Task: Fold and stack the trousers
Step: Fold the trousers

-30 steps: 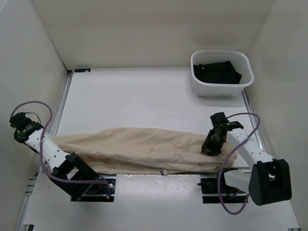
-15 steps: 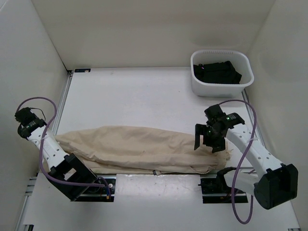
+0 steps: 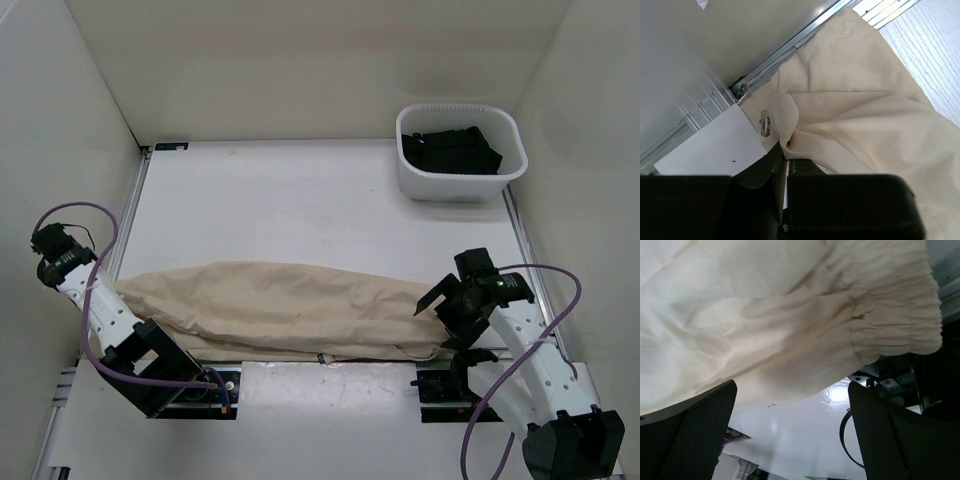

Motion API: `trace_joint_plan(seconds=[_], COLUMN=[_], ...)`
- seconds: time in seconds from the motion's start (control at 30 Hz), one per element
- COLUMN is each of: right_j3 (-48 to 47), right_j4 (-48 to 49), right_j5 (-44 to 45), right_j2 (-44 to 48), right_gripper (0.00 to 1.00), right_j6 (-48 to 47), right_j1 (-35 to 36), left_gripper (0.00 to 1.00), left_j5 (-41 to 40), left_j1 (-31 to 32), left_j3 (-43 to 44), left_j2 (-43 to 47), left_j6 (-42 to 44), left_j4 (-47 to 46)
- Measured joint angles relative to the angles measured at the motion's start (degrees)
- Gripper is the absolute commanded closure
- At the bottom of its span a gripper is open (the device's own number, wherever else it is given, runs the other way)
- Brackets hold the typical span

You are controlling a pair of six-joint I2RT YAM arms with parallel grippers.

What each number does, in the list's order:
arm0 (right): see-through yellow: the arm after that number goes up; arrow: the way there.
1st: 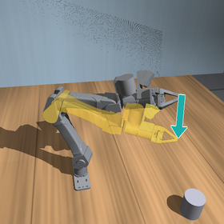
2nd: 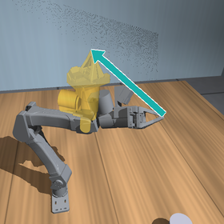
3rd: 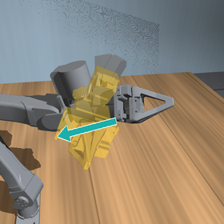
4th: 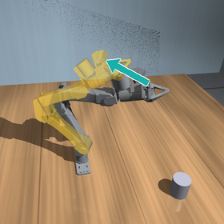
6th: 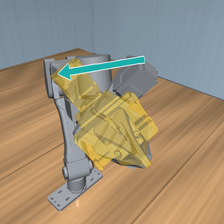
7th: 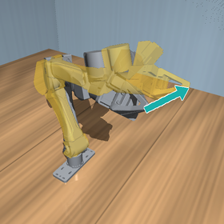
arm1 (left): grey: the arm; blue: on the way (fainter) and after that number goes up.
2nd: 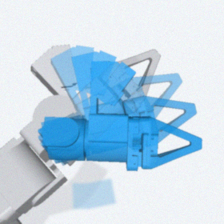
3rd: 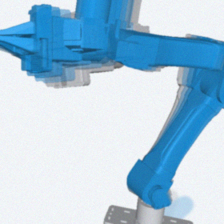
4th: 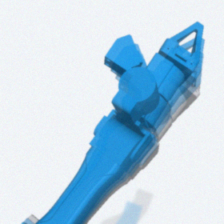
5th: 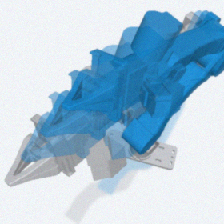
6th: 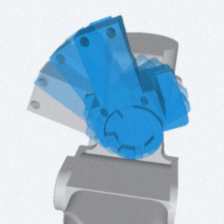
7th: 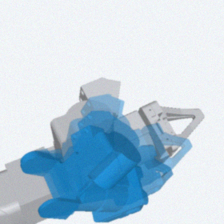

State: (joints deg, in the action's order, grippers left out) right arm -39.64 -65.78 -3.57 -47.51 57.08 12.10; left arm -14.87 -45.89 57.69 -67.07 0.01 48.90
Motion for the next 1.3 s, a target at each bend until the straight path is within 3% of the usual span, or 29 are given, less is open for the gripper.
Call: trace_joint_plan(seconds=[0.17,0.23,0.27,0.33,0.37,0.47,0.67,0.9,1.0,1.1,1.3], right_j3=[2.1,2.4,2.9,5.0,6.1,7.3,1.0,-38.6,-41.5,-34.5,-17.7], right_j4=[0.4,0.4,0.8,1.7,2.0,3.2,3.7,3.1,4.0,3.8,2.0], right_j5=[0.5,1.4,1.9,2.4,2.5,2.6,2.4,6.6,8.1,9.7,11.8], right_j2=[0.0,-0.8,-1.4,-3.0,-4.1,-8.4,-16.5,-26.5,-25.6,-21.9,-17.7], right_gripper=[0.08,0.16,0.34,0.57,0.79,1.00,1.00,1.00,1.00,1.00,1.00], right_j6=[5.5,6.8,7.2,7.5,7.5,5.4,-2.6,-11.7,-14.2,-15.4,-15.8], right_j1=[-0.5,-0.9,-1.0,-1.5,-2.0,-3.9,-10.3,-12.6,-12.4,-12.5,-13.7], left_gripper=[0.81,0.81,0.82,0.84,0.85,0.85,0.86,0.86,0.86,0.86,0.86], left_j5=[-0.4,-0.6,-0.6,-0.7,-0.7,-0.7,0.3,3.7,5.8,6.3,1.9], left_j1=[0.0,0.0,0.0,0.0,0.0,0.0,0.8,8.3,10.5,10.4,8.1], left_j3=[-0.9,-1.4,-1.6,-1.9,-1.9,-1.7,4.7,26.8,30.5,22.6,-11.2], left_j2=[0.1,0.1,0.1,0.0,0.0,-0.2,-5.1,-14.4,-13.4,-7.1,6.3], left_j6=[0.0,0.0,0.0,0.0,0.0,0.0,0.0,-0.1,-0.1,-0.1,0.0], left_j4=[0.0,0.0,0.0,0.2,0.2,0.3,1.0,2.7,0.2,-3.6,-8.6])
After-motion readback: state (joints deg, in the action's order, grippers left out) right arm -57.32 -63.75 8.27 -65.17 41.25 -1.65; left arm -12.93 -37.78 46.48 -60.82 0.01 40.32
